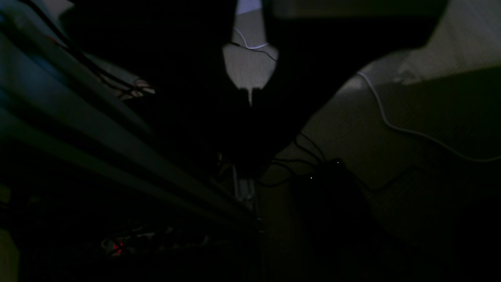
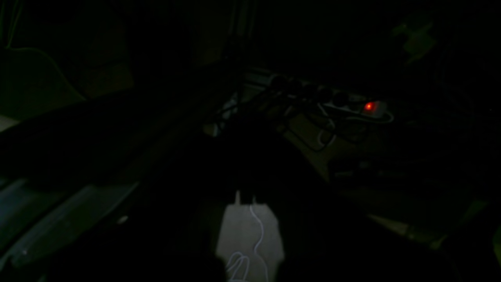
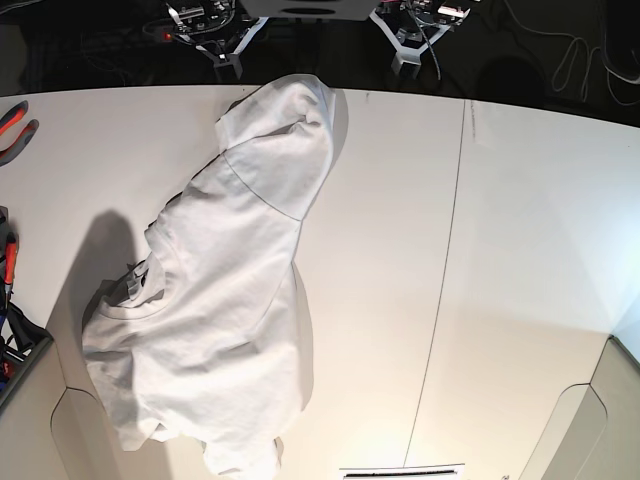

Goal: Layout the t-shirt on the table in an organized manner, then fold the t-shirt properly

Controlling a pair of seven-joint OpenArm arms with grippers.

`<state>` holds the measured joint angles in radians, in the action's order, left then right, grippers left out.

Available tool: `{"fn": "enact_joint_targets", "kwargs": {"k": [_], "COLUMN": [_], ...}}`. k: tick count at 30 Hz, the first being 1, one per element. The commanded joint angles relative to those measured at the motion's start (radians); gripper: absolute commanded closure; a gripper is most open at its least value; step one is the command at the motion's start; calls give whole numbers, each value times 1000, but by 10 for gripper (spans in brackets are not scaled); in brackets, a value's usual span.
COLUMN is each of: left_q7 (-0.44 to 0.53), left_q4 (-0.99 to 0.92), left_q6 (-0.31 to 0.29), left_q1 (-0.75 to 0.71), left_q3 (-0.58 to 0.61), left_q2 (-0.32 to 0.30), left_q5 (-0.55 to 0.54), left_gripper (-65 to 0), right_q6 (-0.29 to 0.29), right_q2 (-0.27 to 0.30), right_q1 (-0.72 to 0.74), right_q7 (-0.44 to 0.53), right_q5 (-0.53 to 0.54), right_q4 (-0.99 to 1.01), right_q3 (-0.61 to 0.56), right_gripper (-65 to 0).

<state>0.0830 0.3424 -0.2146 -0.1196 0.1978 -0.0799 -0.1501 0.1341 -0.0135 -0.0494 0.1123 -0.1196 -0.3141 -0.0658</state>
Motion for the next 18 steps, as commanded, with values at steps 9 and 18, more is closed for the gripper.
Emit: {"fn": "enact_joint_targets", "kwargs": {"k": [9,18], "left_q7": [2,-21], "left_q4": [12,177], "left_q6": [-8,-44], "left_q1": [-19,-156], "left_q3": [-1,-1], "left_q2": [-1,-25], "left_q5": [-2,-2], "left_gripper": [0,0], "right_q6": [5,8], "right_q2": [3,33], "right_q1": [-33,-177], "right_q7": [14,14], "right_q5": [7,8], "right_q4": [-40,-217], "right_q3": [-2,-2], "right_gripper": [0,0]}}
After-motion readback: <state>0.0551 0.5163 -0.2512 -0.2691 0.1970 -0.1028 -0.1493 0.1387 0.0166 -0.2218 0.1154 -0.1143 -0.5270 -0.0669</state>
